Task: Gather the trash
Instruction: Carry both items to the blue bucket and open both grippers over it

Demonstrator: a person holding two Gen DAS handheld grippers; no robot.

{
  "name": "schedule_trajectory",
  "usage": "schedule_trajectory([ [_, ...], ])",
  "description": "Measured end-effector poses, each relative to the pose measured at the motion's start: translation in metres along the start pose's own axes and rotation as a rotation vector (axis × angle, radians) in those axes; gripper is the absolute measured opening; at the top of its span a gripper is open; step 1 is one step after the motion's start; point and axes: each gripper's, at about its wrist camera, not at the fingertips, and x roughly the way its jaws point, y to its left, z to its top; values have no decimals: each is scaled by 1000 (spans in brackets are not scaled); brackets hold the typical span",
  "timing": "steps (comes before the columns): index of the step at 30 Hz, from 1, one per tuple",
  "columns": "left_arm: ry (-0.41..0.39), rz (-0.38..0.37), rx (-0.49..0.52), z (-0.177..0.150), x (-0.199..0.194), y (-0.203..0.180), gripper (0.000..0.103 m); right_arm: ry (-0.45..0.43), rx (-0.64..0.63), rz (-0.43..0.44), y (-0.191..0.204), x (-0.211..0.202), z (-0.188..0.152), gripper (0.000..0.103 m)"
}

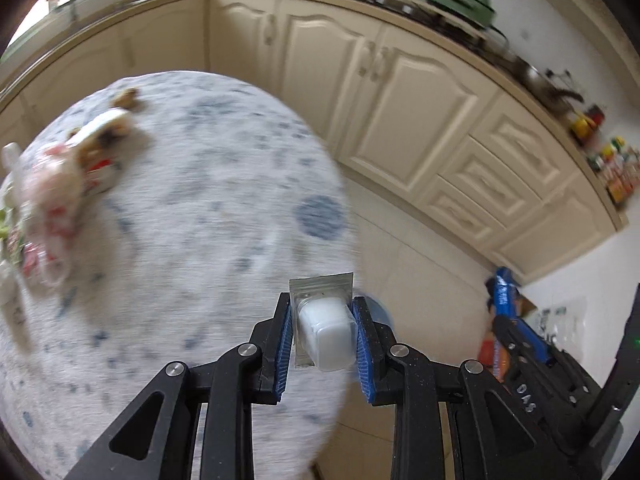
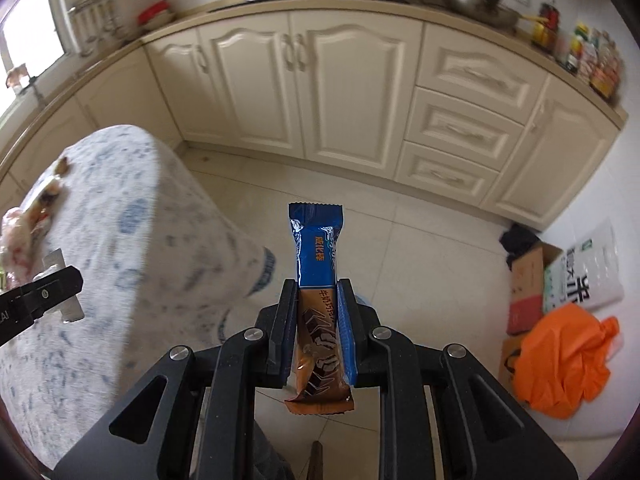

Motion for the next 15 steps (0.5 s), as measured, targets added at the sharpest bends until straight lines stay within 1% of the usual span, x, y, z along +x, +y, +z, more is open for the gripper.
schedule_trajectory([
  [3, 42, -52, 53, 5, 17, -25, 24, 27, 26, -19, -16, 10, -1, 19],
  [5, 64, -64, 84, 8, 29, -36, 24, 45, 35, -19, -18, 20, -2, 19],
  [7, 85, -62, 107, 12, 41, -45, 24, 76, 43, -7, -23, 35, -2, 19],
  [10, 115, -55, 134, 17, 58, -54, 24, 157, 60, 24, -28, 65, -2, 19],
  [12, 124, -42, 148, 20, 68, -57, 24, 186, 63, 21, -28, 80, -5, 19],
  [15, 151, -19, 141, 27, 87, -57, 24, 226, 64, 30, -26, 99, -8, 20],
])
